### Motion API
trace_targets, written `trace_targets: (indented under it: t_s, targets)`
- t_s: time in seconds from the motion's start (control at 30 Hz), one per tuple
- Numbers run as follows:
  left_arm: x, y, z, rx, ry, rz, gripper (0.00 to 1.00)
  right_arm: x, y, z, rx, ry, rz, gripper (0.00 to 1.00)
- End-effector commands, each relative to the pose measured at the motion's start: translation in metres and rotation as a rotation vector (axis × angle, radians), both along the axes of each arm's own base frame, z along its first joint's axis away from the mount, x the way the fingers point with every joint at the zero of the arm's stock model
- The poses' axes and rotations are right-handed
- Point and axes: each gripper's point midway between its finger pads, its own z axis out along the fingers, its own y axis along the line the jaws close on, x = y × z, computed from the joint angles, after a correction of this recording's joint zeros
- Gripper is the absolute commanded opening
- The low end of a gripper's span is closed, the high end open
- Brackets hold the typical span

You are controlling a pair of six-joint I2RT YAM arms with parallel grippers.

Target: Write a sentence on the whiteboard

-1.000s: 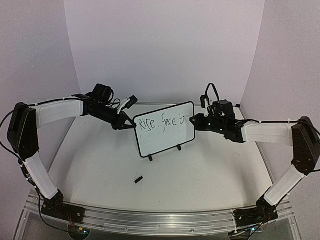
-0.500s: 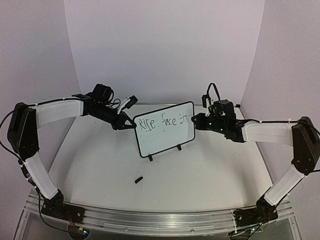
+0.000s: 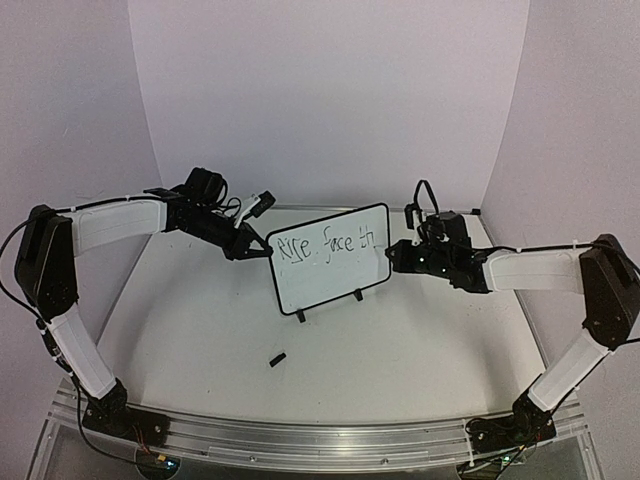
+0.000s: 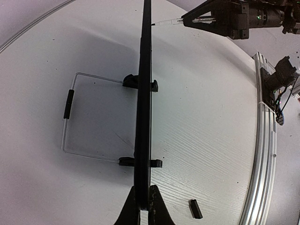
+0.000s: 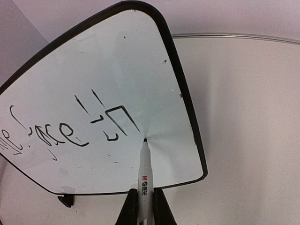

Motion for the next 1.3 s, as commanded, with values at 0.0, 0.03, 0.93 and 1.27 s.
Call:
trace_targets:
  t_s: [0.0,0.03,0.93,1.27]
  targets:
    - [-0.016,0.011,-0.050,0.151,0.107,-0.005,0.00,0.001,-0.004,0.007,0.020,-0.014,-0.017,0.00]
    - [-0.016,0.011,-0.050,0.150,0.106,-0.006,0.00,0.000,-0.005,0.011,0.025,-0.022,-0.021,0.00]
    - [-0.016,0.010,-0.049,0.148,0.103,-0.007,0.00,0.019,-0.002,0.034,0.003,-0.093,-0.040,0.00]
    - [-0.016,0.010,-0.050,0.150,0.107,-0.007,0.00,0.023,-0.016,0.037,-0.016,-0.110,-0.113,0.00]
